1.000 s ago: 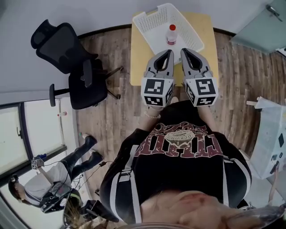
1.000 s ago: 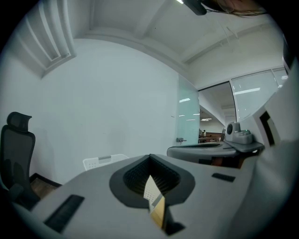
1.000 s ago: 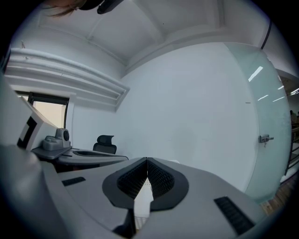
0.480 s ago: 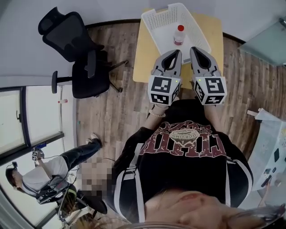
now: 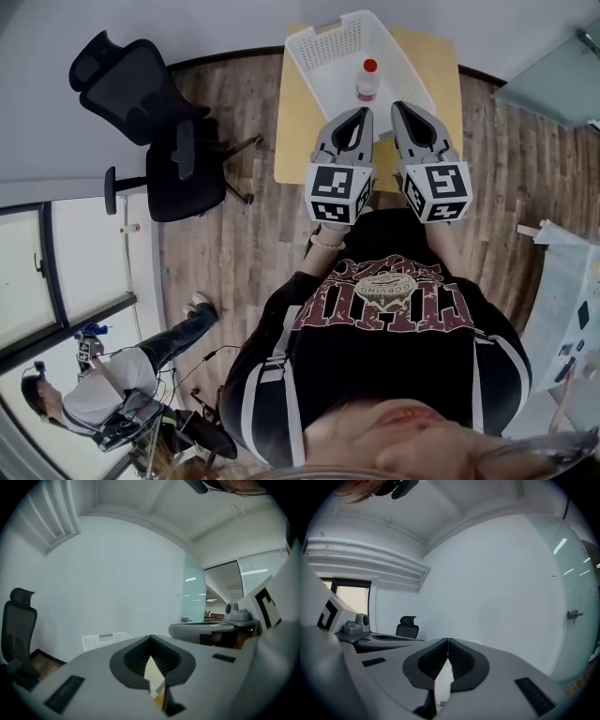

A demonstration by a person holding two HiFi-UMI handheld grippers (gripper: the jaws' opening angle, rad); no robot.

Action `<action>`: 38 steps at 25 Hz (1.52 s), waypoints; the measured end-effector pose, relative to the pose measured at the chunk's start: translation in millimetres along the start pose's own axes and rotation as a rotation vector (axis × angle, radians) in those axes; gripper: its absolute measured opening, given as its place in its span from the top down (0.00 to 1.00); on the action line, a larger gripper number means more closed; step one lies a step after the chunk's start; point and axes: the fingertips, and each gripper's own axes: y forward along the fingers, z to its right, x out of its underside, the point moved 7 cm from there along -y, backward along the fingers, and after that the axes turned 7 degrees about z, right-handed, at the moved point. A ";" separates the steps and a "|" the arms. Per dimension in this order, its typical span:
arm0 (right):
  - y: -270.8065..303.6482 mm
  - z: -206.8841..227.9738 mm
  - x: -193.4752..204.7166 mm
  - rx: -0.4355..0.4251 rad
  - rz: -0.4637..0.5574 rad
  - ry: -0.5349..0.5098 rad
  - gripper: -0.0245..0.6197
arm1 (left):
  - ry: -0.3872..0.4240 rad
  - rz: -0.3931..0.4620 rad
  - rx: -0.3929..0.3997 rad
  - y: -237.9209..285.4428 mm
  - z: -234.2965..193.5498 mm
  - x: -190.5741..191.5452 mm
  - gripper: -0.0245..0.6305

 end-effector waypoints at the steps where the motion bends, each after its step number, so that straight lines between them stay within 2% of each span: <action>1: 2.4 1.1 -0.5 0.006 0.000 -0.002 0.93 | 0.002 0.000 0.004 2.5 -1.8 -1.0 0.89; 10: 25.6 13.4 3.5 0.019 -0.031 0.050 0.93 | 0.021 -0.018 0.035 19.4 -22.3 -4.1 0.89; 38: 105.6 30.8 30.6 0.127 -0.136 0.048 0.93 | 0.017 -0.095 0.133 63.6 -82.8 2.0 0.89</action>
